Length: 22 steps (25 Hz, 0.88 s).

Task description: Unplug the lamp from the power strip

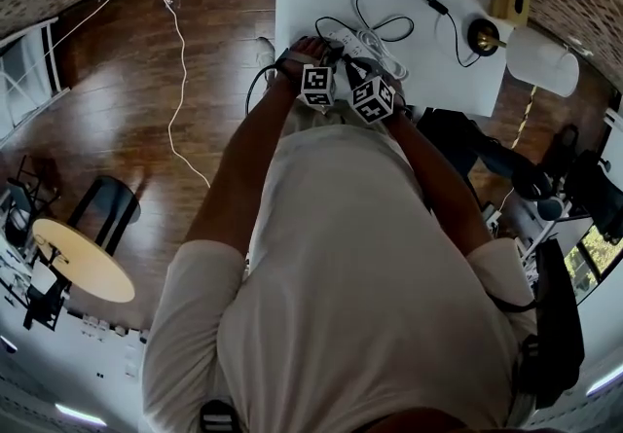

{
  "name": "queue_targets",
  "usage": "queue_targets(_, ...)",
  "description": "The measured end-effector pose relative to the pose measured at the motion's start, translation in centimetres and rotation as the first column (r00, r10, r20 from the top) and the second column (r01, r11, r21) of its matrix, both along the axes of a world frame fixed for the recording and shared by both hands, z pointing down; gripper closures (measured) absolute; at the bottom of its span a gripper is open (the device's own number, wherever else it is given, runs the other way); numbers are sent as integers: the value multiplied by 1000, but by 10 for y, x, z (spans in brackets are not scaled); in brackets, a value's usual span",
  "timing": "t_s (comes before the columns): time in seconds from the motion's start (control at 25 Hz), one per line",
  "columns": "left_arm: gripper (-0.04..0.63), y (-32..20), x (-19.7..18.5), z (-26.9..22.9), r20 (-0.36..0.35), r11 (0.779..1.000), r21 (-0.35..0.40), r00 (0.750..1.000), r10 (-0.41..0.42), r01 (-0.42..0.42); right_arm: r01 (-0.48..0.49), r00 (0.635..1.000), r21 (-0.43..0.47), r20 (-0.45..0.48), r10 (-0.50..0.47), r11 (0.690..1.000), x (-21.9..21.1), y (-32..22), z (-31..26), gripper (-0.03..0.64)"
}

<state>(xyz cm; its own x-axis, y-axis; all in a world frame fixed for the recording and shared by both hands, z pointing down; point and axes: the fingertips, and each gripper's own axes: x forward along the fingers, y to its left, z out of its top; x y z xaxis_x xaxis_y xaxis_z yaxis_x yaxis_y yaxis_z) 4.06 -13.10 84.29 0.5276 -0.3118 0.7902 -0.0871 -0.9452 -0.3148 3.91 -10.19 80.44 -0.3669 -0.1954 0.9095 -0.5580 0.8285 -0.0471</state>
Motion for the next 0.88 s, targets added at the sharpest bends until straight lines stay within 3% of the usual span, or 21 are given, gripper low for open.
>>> queue_targets(0.28, 609, -1, 0, 0, 4, 1000, -11, 1000, 28, -28, 14, 1000, -8, 6, -14, 1000, 1, -1, 4, 574)
queue_targets(0.6, 611, 3, 3, -2, 55, 990, 90, 993, 100, -105, 35, 998, -41, -53, -37, 999, 2, 2, 29, 554)
queue_targets(0.88, 612, -1, 1, -1, 83, 994, 101, 996, 34, -43, -1, 999, -66, -41, -2, 998, 1, -1, 28, 569)
